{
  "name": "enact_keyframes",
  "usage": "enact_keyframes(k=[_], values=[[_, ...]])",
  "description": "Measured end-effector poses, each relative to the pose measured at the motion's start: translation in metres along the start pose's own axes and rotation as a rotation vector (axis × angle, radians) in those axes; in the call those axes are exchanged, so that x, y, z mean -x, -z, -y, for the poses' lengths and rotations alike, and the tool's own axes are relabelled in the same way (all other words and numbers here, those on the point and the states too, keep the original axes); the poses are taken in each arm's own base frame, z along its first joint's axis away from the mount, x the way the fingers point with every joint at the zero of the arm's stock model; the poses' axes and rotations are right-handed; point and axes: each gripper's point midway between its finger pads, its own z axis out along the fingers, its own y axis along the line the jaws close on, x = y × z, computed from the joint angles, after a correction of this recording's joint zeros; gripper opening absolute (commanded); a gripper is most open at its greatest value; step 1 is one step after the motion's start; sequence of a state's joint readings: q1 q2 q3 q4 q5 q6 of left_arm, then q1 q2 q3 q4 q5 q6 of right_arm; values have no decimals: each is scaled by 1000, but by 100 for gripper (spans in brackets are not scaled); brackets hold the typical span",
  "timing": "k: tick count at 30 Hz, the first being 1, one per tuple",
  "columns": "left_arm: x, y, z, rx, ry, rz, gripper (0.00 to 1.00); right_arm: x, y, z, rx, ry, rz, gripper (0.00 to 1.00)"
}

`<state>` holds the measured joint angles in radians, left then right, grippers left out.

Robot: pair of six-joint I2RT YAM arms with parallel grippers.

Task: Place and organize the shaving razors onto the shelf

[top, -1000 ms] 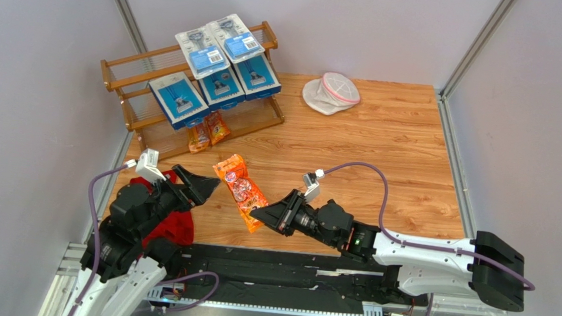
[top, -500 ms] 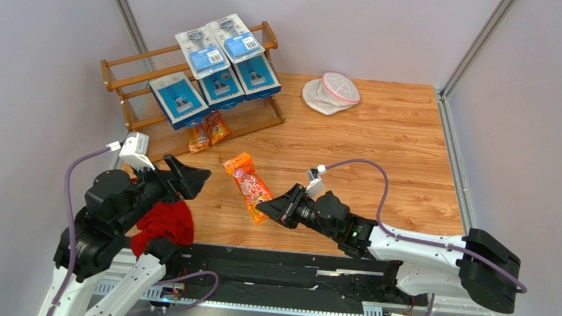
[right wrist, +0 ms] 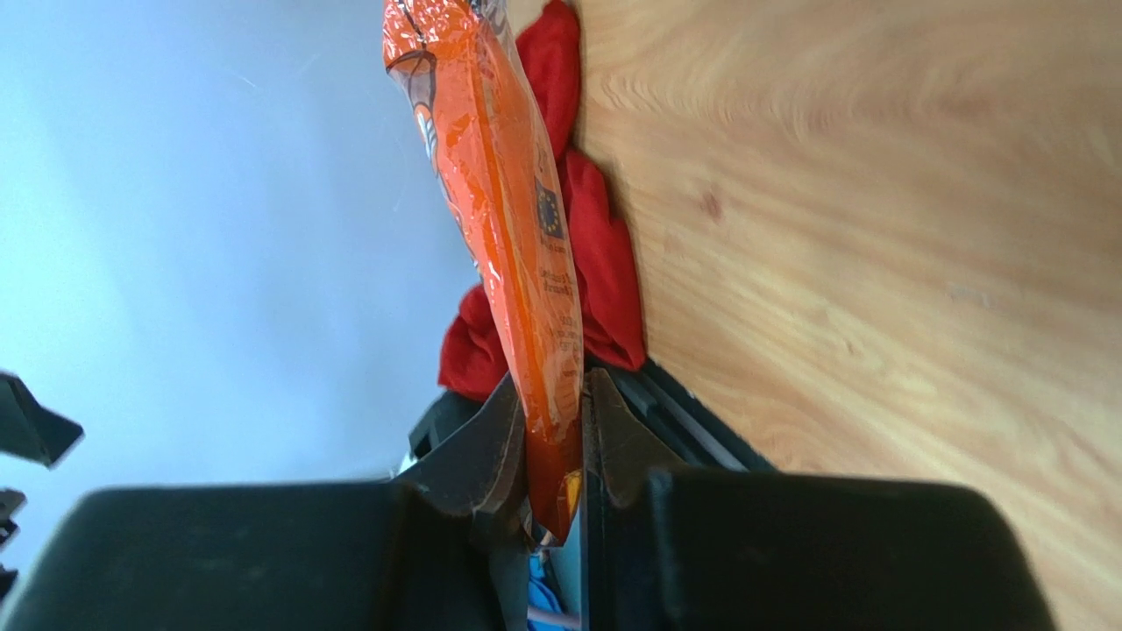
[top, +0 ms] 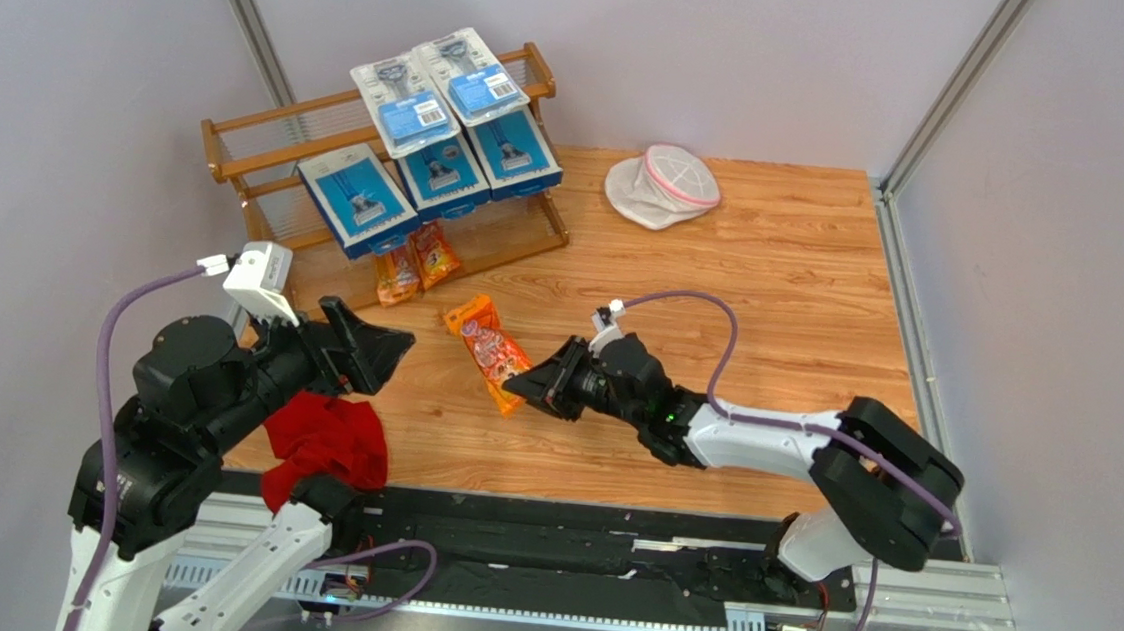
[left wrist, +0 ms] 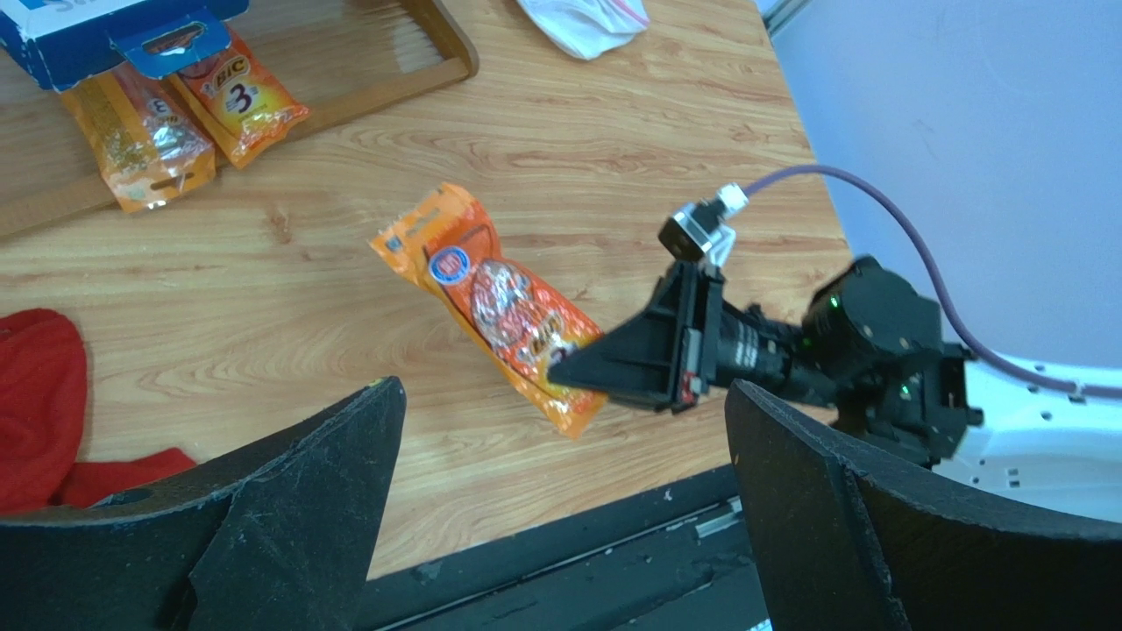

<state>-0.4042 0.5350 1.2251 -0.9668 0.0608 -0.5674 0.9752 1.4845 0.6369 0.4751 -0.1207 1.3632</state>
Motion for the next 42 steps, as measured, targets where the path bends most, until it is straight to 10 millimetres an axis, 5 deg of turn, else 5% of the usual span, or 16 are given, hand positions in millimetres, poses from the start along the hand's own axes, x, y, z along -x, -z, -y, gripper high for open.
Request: enact_keyframes(k=[17,42], values=[[-7,12,-10,34,-39,-8,99,112,-107,-8,48,-65,31,0],[-21,22,-5,-20,-46,-41,99,205,-203,26,23,-131,75,0]])
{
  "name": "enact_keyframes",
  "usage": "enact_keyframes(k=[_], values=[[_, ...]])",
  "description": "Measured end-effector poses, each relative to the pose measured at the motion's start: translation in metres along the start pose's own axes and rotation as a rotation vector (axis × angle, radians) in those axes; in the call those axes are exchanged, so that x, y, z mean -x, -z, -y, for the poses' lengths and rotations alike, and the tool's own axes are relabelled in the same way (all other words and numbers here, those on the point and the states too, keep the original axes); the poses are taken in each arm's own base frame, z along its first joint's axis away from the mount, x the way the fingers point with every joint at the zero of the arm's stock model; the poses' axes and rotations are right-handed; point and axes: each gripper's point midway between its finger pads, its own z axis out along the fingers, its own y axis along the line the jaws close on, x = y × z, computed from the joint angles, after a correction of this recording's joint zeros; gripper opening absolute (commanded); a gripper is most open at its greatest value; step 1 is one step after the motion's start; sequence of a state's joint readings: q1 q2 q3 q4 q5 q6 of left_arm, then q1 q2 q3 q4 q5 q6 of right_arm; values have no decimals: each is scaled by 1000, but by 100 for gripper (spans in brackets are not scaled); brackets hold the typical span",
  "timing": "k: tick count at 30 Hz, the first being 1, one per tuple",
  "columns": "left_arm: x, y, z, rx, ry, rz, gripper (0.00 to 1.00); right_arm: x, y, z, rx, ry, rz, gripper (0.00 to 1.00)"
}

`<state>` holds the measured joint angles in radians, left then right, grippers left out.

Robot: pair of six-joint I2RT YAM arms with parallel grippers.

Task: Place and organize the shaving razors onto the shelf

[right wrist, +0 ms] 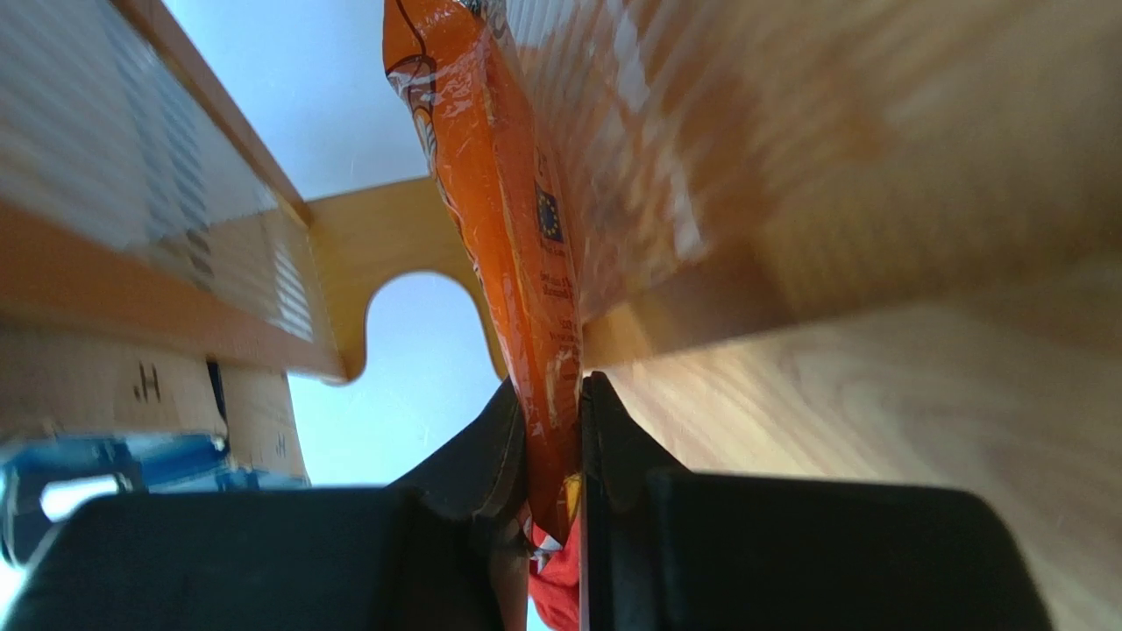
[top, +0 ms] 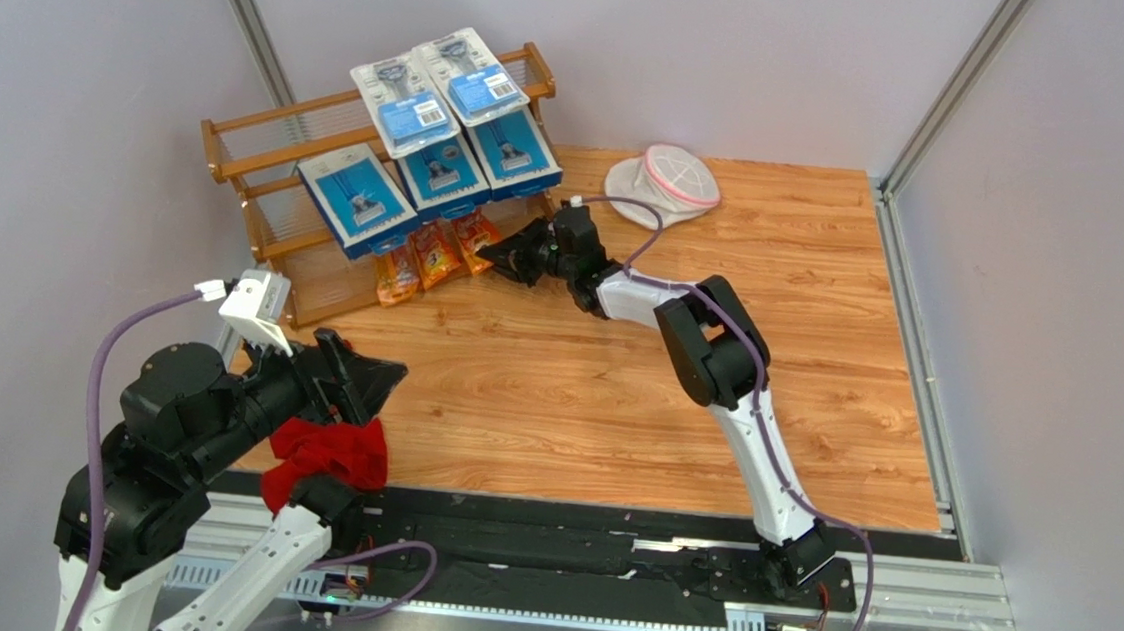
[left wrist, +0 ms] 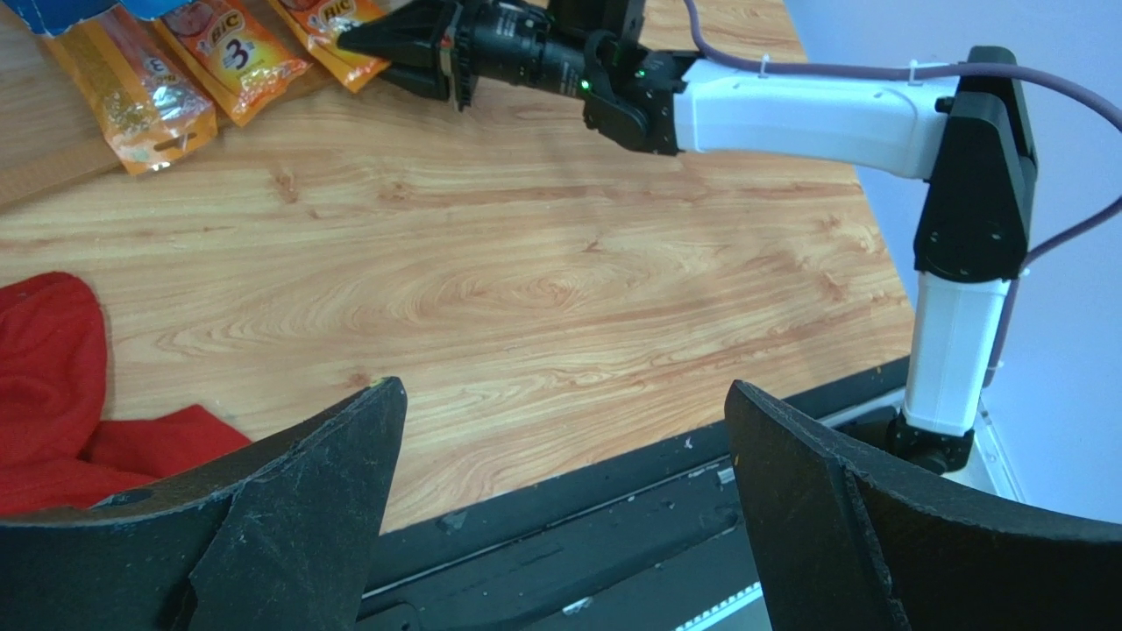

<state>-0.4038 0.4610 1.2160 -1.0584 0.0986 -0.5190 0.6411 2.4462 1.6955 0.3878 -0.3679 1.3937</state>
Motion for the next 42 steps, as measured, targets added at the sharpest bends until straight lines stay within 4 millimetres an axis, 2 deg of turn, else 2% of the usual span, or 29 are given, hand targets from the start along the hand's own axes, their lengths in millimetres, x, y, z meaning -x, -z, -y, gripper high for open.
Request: enact_keyframes(k=[8,15,18,19,20,22,26,33,42], values=[[-2,-1,1,-9,-1,-13,99,26,-13,0,-27,3,18,8],[-7,-6,0,-6,2,-35,99,32,-22,8,-54,13,6,20],[-9,-7,-1,-6,2,-43,99,30,-23,15,-77,11,-7,28],[-10,-7,-1,-6,3,-45,99,30,-23,16,-82,11,-11,37],[-10,-8,-1,-7,3,-46,99,30,-23,15,-83,12,-12,41],[-11,-9,-1,-6,3,-50,99,29,-23,13,-79,19,-16,53],[-13,-10,-2,-7,4,-57,99,31,-21,3,-60,50,-9,66],[-16,-12,-3,-6,5,-67,99,31,-7,1,-120,109,12,72],[-17,-12,-1,-14,5,-69,98,28,12,16,-267,193,25,74]])
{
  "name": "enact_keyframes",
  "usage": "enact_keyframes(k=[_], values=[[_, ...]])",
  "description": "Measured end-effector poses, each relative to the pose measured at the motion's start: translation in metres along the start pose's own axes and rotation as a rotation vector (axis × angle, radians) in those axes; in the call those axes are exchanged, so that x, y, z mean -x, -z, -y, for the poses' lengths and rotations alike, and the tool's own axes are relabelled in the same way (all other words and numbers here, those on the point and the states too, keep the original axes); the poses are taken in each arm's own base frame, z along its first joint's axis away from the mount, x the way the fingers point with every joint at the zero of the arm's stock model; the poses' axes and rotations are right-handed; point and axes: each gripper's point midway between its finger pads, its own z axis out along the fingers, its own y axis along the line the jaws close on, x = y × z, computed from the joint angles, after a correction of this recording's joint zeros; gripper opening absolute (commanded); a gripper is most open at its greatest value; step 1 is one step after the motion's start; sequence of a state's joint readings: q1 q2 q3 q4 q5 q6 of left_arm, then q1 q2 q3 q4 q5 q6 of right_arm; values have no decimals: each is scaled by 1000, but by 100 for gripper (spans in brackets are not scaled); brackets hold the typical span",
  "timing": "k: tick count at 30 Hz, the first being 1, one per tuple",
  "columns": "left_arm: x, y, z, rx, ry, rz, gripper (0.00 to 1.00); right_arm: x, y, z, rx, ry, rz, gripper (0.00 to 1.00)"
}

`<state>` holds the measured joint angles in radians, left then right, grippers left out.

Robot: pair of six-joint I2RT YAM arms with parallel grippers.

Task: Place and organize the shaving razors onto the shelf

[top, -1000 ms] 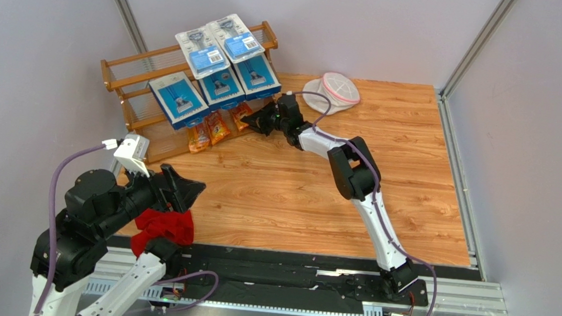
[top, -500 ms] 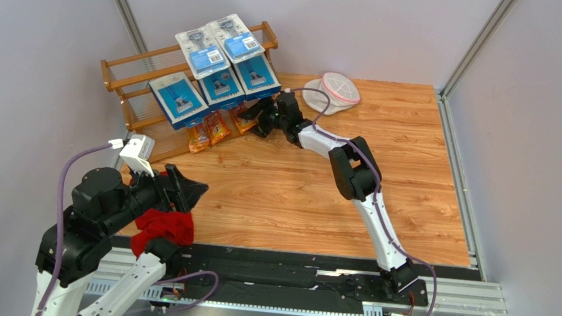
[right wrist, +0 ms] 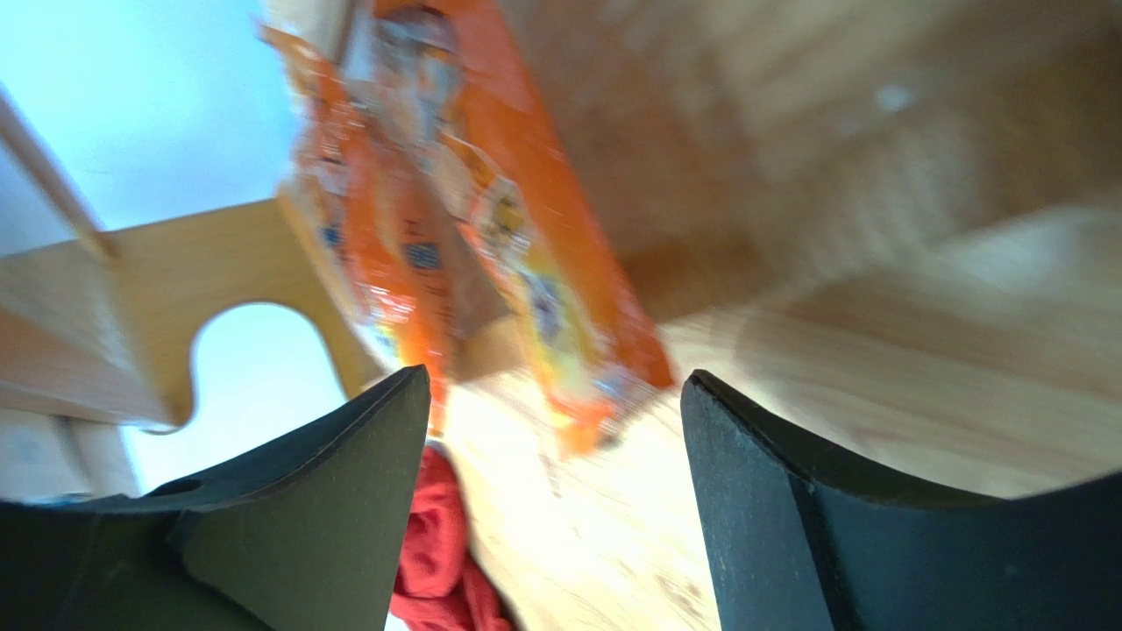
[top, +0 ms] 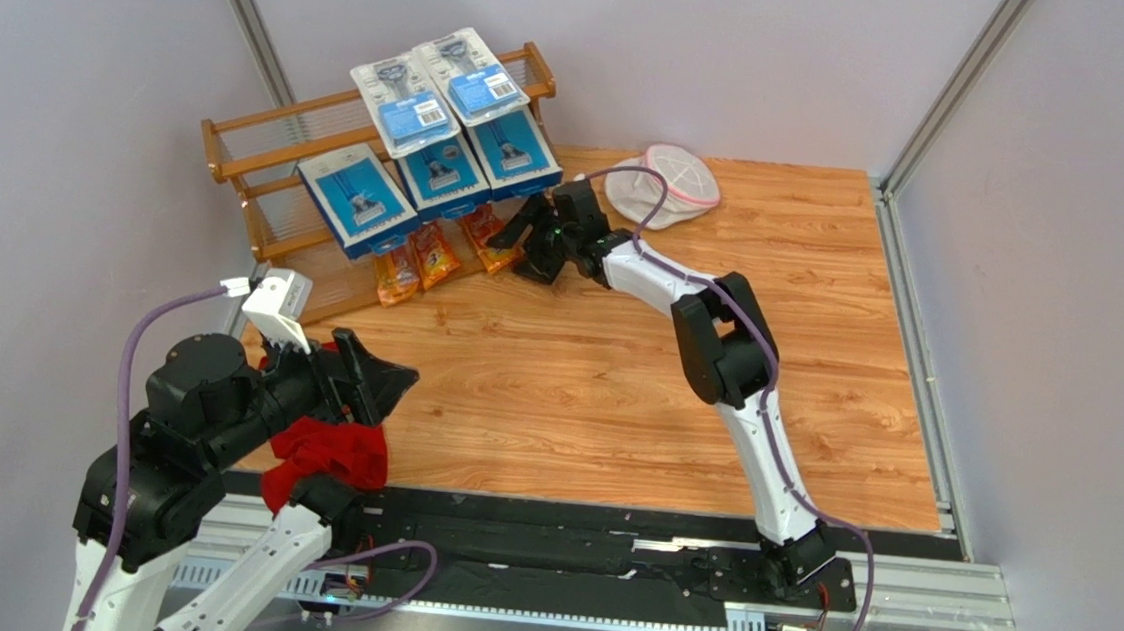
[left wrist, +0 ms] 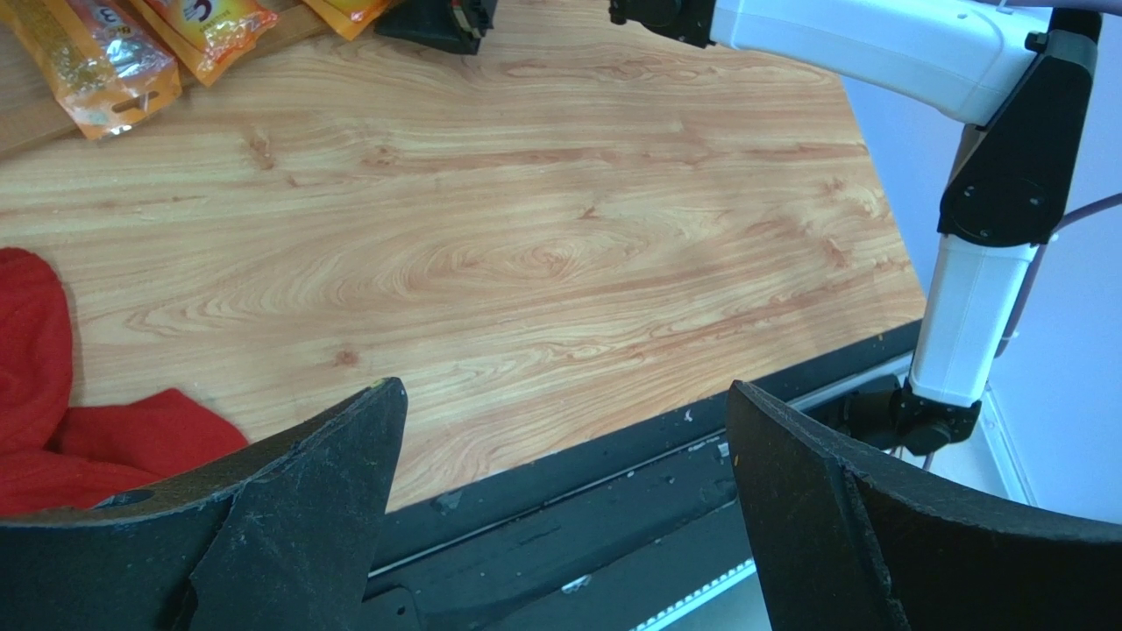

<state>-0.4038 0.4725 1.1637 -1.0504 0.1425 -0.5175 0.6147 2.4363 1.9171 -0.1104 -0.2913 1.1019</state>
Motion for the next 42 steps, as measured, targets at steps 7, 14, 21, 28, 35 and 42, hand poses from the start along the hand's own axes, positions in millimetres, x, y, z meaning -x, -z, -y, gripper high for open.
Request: enact_keyframes(k=[7,14,21,28,35,42], values=[[-1,0,1,-6,0,-3,99,-14,14,29,-84,15,-19,75],[-1,0,1,-6,0,-3,99,-17,44,26,-94,41,3,75],[-1,0,2,-10,-7,-8,99,-8,80,-2,-54,98,64,75],[-1,-8,0,4,-18,-47,99,-11,140,-21,-49,165,106,76],[-2,-17,-2,23,-24,-89,99,-14,234,-38,-80,296,190,87],[-4,-21,-2,21,-28,-107,99,-7,380,-61,-66,430,434,95]])
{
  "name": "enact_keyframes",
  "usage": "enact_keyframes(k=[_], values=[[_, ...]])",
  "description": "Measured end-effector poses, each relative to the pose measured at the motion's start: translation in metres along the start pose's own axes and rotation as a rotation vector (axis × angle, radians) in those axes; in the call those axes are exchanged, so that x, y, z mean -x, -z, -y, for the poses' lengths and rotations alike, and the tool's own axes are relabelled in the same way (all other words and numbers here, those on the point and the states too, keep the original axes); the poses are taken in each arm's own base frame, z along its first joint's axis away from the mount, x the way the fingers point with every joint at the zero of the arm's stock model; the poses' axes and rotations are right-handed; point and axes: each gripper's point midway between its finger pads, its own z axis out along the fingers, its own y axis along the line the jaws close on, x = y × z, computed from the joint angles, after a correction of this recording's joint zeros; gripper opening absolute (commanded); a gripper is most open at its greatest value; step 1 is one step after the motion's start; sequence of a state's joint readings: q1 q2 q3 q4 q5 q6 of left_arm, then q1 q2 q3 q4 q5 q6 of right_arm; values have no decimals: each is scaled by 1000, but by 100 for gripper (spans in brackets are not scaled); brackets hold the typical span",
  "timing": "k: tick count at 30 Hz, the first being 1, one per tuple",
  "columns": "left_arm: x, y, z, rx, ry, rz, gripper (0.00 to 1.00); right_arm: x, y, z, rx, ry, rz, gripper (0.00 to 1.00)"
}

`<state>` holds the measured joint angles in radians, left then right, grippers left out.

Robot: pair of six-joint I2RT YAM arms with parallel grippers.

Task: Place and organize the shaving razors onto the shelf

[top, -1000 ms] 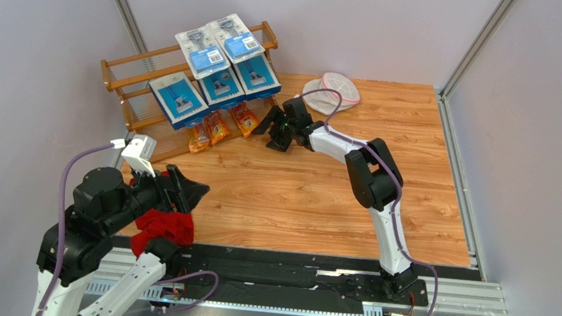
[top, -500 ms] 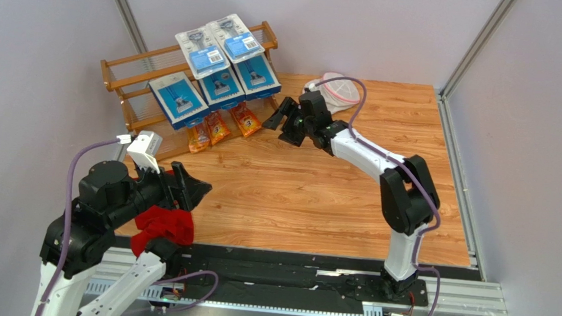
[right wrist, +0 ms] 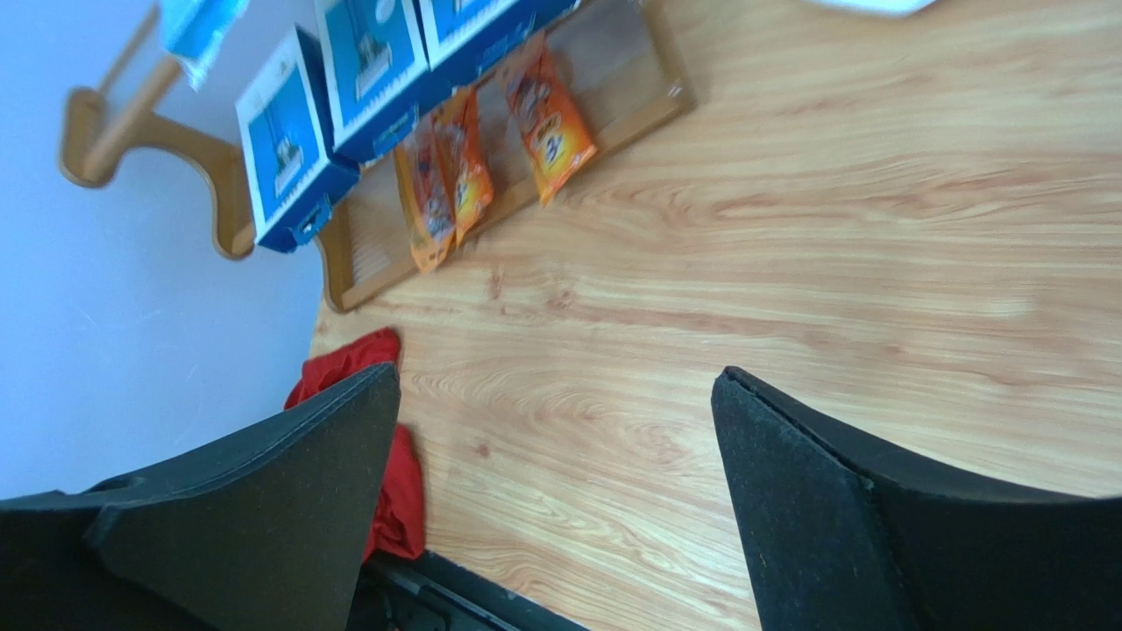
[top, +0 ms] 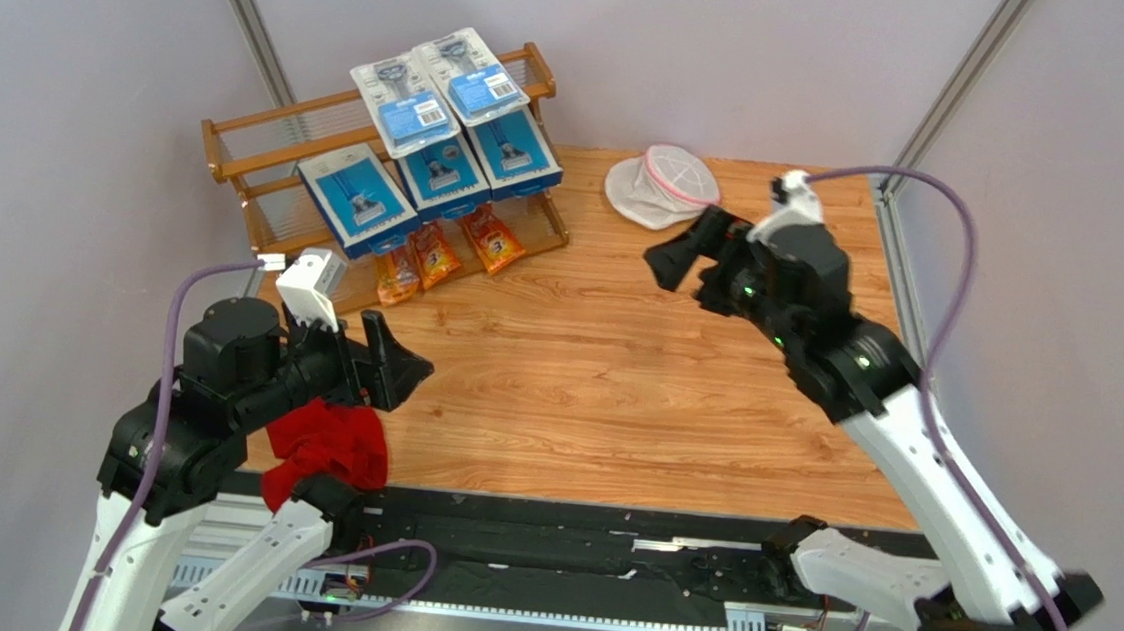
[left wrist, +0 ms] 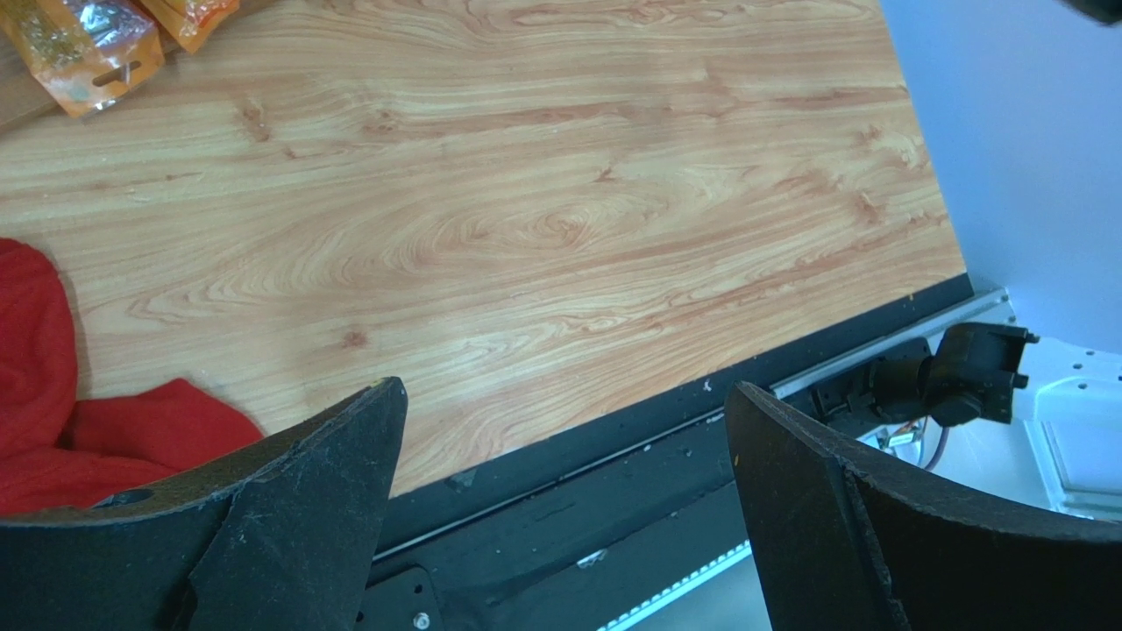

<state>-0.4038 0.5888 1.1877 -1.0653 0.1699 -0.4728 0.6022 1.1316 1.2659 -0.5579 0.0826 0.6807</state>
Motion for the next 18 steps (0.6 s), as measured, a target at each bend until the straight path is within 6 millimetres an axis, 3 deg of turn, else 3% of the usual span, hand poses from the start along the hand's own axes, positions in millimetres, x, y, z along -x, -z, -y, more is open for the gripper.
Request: enact_keyframes(k=[3,9,13,18], values=[[0,-3,1,-4,-3,-13,99,21,54,11,-25,29,106,96],[0,-10,0,-1,-7,-33,99,32,138,50,-127,53,242,98],[1,-11,2,-9,-10,-35,99,27,169,75,-196,59,278,98],[4,-12,5,-25,-13,-22,99,18,175,93,-263,71,261,98]])
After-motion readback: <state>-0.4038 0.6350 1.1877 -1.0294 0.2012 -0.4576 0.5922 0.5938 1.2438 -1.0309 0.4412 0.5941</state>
